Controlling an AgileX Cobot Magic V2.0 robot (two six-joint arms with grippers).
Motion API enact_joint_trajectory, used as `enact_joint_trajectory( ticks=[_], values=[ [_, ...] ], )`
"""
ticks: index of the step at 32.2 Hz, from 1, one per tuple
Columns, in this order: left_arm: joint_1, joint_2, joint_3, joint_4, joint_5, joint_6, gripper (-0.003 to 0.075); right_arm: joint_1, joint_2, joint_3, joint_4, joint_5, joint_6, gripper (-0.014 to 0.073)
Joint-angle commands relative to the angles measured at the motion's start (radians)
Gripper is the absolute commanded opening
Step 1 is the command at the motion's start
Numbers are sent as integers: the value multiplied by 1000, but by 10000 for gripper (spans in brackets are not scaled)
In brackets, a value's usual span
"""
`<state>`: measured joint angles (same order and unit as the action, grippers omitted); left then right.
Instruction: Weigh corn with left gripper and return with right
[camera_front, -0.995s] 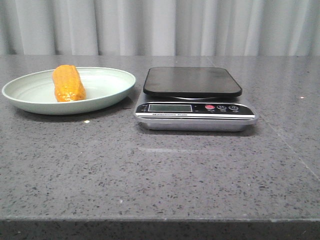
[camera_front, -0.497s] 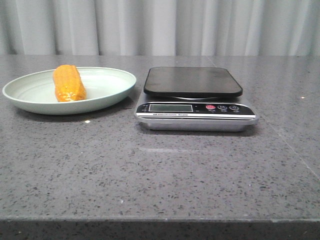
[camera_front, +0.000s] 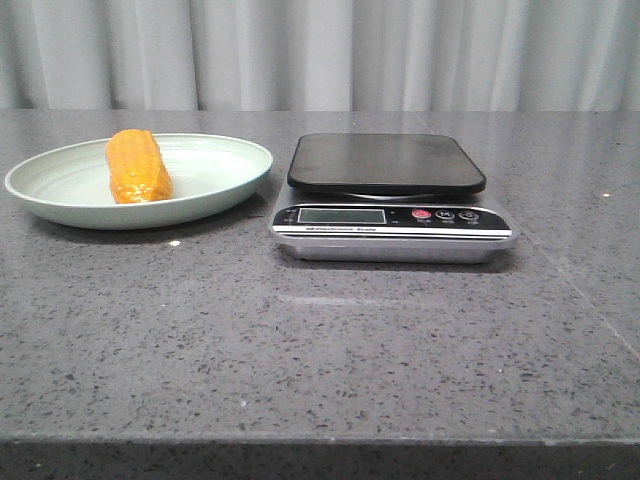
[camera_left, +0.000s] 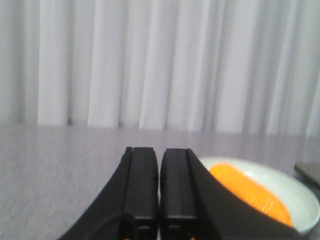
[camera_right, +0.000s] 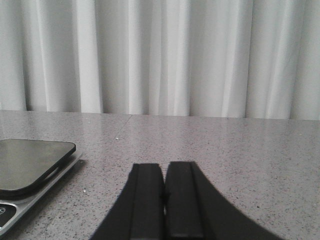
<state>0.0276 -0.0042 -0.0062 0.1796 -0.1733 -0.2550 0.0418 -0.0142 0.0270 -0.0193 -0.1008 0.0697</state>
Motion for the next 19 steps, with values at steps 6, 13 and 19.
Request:
enact_joint_trajectory(
  ticks=[6,13,19],
  values=[
    [-9,78,-279,10,39,-3,127,-3,-13,-7,2,-81,-2,152],
    [-9,264,-514,-40,416,-3,127,-3,-13,-7,2,-81,-2,152],
    [-9,355,-521,-58,498,-3,127,-3,-13,-7,2,-81,-2,152]
  ],
)
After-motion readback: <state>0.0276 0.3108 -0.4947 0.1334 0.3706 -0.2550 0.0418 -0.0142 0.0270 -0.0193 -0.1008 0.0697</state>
